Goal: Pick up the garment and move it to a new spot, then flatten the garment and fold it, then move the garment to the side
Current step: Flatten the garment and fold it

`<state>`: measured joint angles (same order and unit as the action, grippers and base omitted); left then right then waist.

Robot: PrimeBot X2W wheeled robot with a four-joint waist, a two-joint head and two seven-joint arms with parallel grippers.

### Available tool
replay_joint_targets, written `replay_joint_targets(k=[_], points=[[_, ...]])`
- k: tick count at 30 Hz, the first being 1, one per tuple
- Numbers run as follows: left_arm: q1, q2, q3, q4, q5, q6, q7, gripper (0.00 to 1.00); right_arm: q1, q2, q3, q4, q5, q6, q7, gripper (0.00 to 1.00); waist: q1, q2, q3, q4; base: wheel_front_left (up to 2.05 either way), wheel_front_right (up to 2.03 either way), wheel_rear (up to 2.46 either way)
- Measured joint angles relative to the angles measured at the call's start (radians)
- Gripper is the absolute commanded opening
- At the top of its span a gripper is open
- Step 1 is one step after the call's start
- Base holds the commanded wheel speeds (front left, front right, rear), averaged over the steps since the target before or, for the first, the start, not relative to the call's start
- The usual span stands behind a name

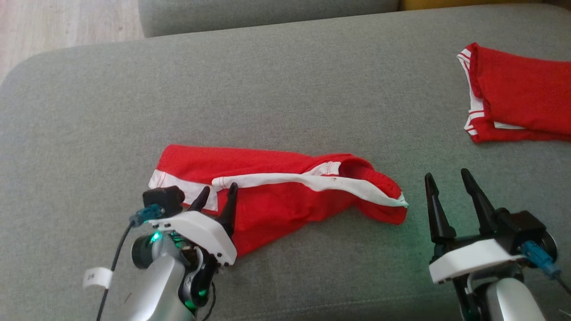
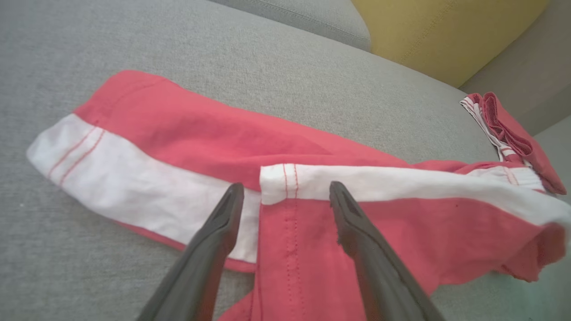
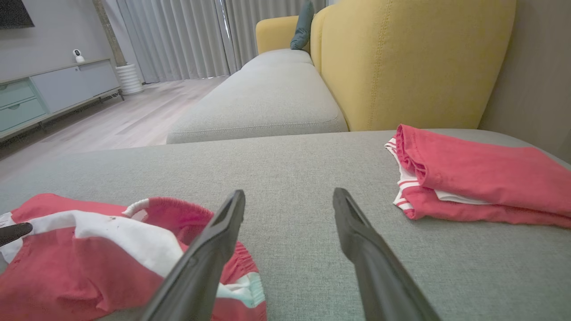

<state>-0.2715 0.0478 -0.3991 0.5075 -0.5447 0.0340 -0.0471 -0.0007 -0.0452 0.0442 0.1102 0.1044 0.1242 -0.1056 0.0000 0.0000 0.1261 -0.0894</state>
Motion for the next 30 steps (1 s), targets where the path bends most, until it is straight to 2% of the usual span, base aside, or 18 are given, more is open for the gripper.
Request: replay_joint_targets(k=[6, 14, 19, 22, 23, 24, 27, 28, 29, 30], points=[[-0.006, -0.001, 0.001, 0.032, -0.054, -0.001, -0.007, 1.0, -0.014, 0.0, 0.001, 0.004, 0.0, 0.0, -0.001, 1.0, 0.0, 0.0, 0.009, -0.008, 0.0, 0.0, 0.0], [-0.047, -0.001, 0.002, 0.055, -0.11, -0.043, -0.025, 1.0, -0.015, 0.0, 0.003, 0.012, -0.002, 0.0, -0.002, 1.0, 0.0, 0.0, 0.017, -0.023, 0.0, 0.0, 0.0], [-0.059, -0.003, -0.003, 0.075, -0.135, -0.051, -0.025, 1.0, -0.016, 0.0, 0.003, 0.014, -0.005, 0.0, -0.002, 1.0, 0.0, 0.0, 0.023, -0.029, 0.0, 0.0, 0.0], [-0.061, -0.003, -0.006, 0.079, -0.146, -0.051, -0.024, 0.66, -0.02, 0.0, 0.002, 0.016, -0.009, 0.0, -0.002, 1.0, 0.0, 0.0, 0.024, -0.032, 0.0, 0.0, 0.0], [-0.061, -0.003, -0.008, 0.079, -0.15, -0.05, -0.024, 0.57, -0.022, 0.0, 0.002, 0.016, -0.009, 0.0, -0.004, 1.0, 0.0, 0.0, 0.024, -0.032, 0.0, 0.0, 0.0], [-0.061, -0.003, -0.01, 0.079, -0.154, -0.049, -0.023, 0.56, -0.025, 0.0, 0.002, 0.016, -0.009, 0.0, -0.009, 1.0, 0.0, 0.0, 0.023, -0.033, 0.0, 0.0, 0.0], [-0.06, -0.003, -0.017, 0.079, -0.154, -0.036, -0.006, 0.65, -0.032, 0.0, 0.002, 0.017, -0.009, 0.0, -0.009, 1.0, 0.0, 0.0, 0.021, -0.033, 0.0, 0.0, 0.0], [-0.059, -0.003, -0.019, 0.078, -0.154, -0.032, -0.001, 0.71, -0.032, 0.0, 0.002, 0.017, -0.009, 0.0, -0.009, 1.0, 0.0, 0.0, 0.021, -0.033, 0.0, 0.0, 0.0], [-0.058, -0.003, -0.023, 0.073, -0.154, -0.024, 0.003, 0.84, -0.032, 0.0, 0.001, 0.017, -0.009, 0.0, -0.009, 1.0, 0.0, 0.0, 0.02, -0.031, 0.0, 0.0, 0.0], [-0.056, -0.002, -0.026, 0.069, -0.154, -0.024, 0.009, 0.87, -0.032, 0.0, 0.001, 0.017, -0.009, 0.0, -0.009, 1.0, 0.0, 0.0, 0.019, -0.031, 0.0, 0.0, 0.0]])
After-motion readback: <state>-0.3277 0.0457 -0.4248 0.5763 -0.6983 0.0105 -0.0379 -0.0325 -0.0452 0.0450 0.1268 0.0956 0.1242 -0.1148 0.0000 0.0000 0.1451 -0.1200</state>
